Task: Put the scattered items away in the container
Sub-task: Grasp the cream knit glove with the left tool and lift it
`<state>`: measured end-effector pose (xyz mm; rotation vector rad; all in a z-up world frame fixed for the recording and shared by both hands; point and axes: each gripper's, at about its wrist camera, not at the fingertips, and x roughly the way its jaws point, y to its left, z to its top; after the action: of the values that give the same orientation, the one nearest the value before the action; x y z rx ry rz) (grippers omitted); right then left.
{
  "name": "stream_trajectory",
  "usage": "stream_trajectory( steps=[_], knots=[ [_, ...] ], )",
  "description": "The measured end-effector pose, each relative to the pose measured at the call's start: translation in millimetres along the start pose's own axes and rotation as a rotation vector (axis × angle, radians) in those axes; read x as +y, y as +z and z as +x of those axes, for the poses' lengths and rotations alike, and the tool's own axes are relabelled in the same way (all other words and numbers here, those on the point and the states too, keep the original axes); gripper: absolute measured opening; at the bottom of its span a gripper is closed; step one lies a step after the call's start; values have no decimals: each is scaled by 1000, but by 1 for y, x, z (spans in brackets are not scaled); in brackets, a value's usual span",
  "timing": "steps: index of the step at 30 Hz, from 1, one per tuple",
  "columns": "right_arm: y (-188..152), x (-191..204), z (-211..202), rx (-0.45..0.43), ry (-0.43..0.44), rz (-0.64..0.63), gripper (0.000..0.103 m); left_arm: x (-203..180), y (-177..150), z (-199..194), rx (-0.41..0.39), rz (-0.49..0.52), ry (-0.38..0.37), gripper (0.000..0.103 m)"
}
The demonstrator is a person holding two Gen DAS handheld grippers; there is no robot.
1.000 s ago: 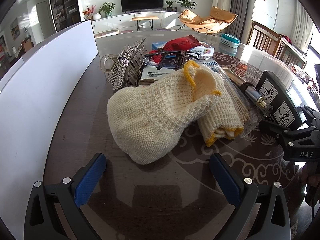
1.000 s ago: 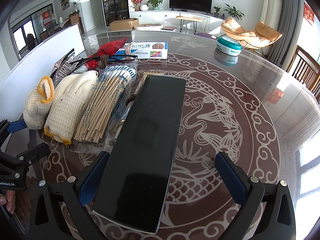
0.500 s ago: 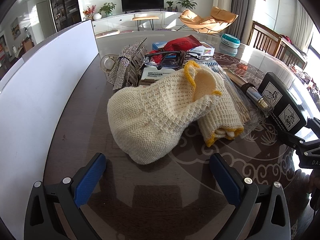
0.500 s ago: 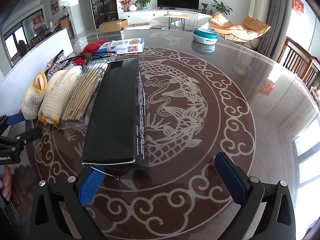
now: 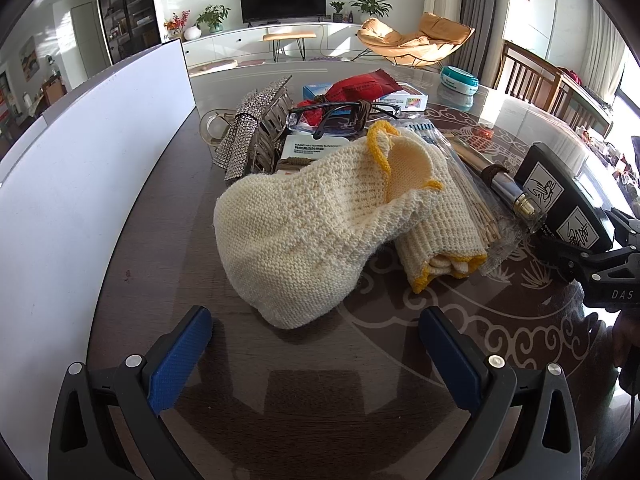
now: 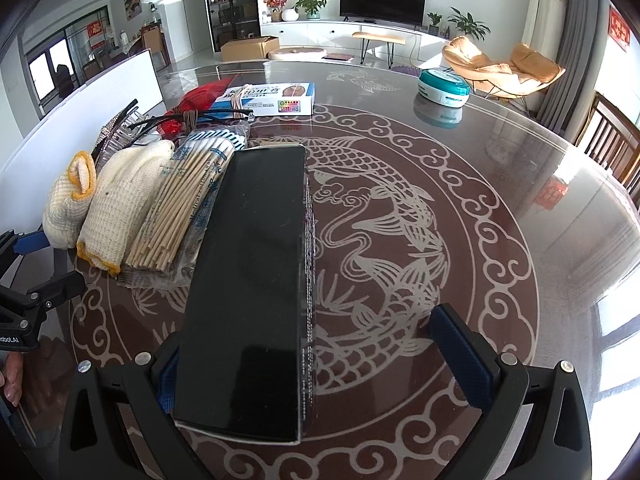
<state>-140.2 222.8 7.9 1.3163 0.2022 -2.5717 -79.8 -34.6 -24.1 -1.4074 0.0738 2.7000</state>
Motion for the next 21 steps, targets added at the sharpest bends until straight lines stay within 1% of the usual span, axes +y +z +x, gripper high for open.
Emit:
stream_trajectory(
  steps=[3,6,8,11,13,14,15,16,17,19,21],
  knots=[
    [0,0,0,0,0,0,103,0,8,5,12,63,-39,103],
    [0,0,0,0,0,0,103,3,20,12,18,93,-40,103],
    [0,0,0,0,0,0,103,3,27,15,21,114,-55,103],
    [0,0,0,0,0,0,103,0,32,19,20,152,-55,103],
    [0,0,0,0,0,0,103,1,33,17,5,158,-51,103],
    [0,0,0,0,0,0,103,3,32,14,-8,156,-63,99],
    [0,0,0,0,0,0,103,4,30,12,-12,151,-80,82],
    [0,0,0,0,0,0,103,6,28,11,-11,143,-93,70],
    [0,0,0,0,0,0,103,7,26,8,-16,134,-105,61],
    [0,0,0,0,0,0,103,9,20,1,-21,112,-138,59],
    [0,0,0,0,0,0,103,10,12,-8,-11,79,-174,58]
  ],
)
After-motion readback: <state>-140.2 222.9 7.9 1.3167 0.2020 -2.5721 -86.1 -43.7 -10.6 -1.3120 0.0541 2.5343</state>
